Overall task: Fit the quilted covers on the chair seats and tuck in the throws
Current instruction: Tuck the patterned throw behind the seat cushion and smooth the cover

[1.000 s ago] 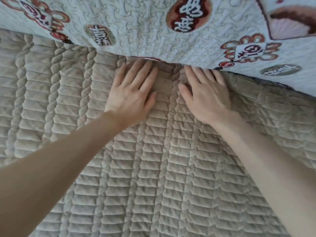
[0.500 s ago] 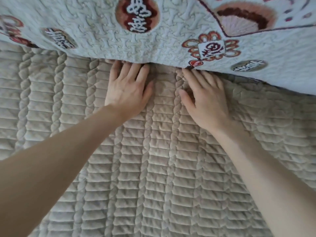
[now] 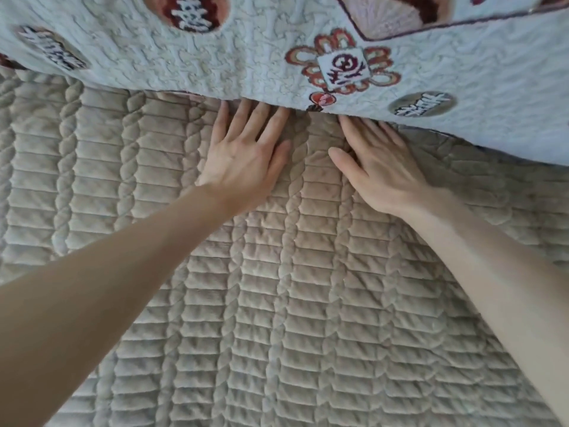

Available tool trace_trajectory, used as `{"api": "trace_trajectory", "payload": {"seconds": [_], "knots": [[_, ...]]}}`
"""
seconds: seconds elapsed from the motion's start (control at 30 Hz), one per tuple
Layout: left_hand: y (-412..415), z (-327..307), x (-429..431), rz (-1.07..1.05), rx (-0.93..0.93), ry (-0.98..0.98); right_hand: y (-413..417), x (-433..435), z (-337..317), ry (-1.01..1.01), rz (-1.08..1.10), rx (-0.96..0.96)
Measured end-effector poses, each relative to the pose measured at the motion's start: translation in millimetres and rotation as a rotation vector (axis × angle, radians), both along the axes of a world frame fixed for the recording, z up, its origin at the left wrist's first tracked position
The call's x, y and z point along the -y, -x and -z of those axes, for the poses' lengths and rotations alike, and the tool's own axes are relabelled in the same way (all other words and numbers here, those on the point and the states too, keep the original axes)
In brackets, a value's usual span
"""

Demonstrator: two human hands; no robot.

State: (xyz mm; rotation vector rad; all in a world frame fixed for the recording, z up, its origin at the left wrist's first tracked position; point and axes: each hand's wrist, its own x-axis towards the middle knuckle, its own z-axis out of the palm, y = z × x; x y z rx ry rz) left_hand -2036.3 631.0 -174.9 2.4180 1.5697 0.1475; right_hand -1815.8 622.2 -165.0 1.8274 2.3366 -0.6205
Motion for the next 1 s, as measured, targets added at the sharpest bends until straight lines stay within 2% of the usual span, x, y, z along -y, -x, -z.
{"api": "trace_trajectory", "payload": {"seconds": [0.13, 0.3, 0.43, 0.53, 0.67, 0.83, 1.0], "knots": [[-17, -3, 7, 0.021, 0.075, -0.087, -1, 8, -1, -0.048, 0.022, -0.006], [-21, -5, 2, 0.062, 0.050, -0.111, -10, -15, 4, 0.058, 0.027, 0.003], [-28, -9, 7, 0.077, 0.047, -0.140, -12, -3, -2, -0.048, -0.012, -0.030], [-34, -11, 6, 0.114, -0.002, -0.075, -33, 7, -6, -0.037, -0.009, 0.031], [-62, -14, -12, -0.056, -0.045, 0.155, -47, -9, -6, 0.108, 0.040, -0.031], [-69, -8, 10, -0.094, -0.102, 0.126, -74, 22, -14, 0.014, 0.045, -0.078], [-75, -8, 14, -0.102, -0.127, 0.054, -106, 19, -1, 0.103, 0.056, -0.021]]}}
